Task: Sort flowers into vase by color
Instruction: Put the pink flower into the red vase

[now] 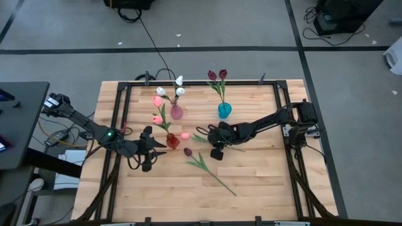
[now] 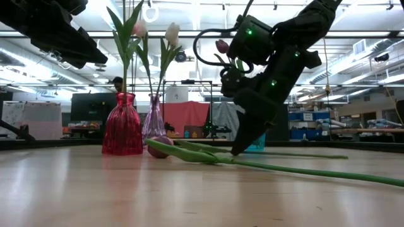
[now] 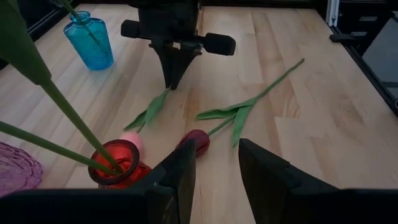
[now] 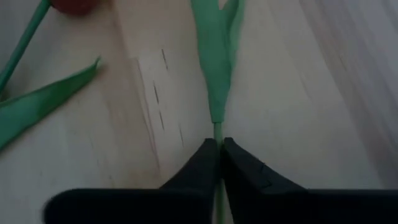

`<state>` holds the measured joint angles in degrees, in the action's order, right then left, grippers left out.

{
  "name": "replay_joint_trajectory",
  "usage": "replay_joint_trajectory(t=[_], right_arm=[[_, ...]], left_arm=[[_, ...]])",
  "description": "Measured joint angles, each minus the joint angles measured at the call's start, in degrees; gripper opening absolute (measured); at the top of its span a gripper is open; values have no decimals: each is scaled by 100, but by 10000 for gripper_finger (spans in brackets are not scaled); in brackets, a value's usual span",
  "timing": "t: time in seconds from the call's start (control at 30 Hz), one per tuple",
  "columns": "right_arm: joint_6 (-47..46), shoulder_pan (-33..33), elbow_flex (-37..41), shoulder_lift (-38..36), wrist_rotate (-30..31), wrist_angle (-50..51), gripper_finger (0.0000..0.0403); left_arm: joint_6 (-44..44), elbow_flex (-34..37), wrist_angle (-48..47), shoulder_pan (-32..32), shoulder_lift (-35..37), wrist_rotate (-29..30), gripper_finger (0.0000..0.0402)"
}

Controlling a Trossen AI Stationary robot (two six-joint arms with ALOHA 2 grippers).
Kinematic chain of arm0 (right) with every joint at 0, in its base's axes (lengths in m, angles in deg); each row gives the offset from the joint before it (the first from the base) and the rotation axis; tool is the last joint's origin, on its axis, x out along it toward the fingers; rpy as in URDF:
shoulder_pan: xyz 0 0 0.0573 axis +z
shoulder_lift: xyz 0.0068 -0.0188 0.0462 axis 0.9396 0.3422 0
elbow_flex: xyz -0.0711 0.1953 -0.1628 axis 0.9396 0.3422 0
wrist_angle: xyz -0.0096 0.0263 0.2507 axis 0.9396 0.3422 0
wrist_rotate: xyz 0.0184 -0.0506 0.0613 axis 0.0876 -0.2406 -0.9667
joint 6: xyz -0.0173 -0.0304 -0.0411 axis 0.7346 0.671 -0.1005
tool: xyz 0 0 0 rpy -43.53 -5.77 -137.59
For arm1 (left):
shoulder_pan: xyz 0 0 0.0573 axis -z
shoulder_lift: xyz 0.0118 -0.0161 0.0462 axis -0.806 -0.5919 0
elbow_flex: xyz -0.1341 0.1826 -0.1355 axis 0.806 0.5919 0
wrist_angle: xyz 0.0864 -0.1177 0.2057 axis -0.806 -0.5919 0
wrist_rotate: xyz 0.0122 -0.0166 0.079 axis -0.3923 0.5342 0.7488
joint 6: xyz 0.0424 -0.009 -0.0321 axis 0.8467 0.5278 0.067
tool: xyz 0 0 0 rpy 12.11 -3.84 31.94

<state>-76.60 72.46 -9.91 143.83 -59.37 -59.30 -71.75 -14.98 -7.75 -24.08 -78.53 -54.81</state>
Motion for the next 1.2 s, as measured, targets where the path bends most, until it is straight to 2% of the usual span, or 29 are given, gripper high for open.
replay_joint_trajectory(t=[0.1,0.3,0.6,0.73,0.87,1.0,1.2], right_arm=[[-156,-13,0,-3,-55,39,11],[-326,-10,16,-123,24,165,7],[293,236,22,-1627,591,-154,4],[937,515,17,-2144,872,-1021,5],[1509,711,17,-2193,629,-2273,5],[1716,770,13,-1897,196,-3375,6],[1957,801,13,-1218,-13,-4857,6]], left_arm=[[1,0,30,0,2,0,128],[255,0,450,9,2,-263,128],[750,0,1202,9,2,-206,128],[1123,-2,1655,9,2,-152,128],[1762,-2,2556,7,2,-144,128],[2106,-9,3226,-50,-109,-136,128],[1865,-9,3298,-321,-767,-205,128]])
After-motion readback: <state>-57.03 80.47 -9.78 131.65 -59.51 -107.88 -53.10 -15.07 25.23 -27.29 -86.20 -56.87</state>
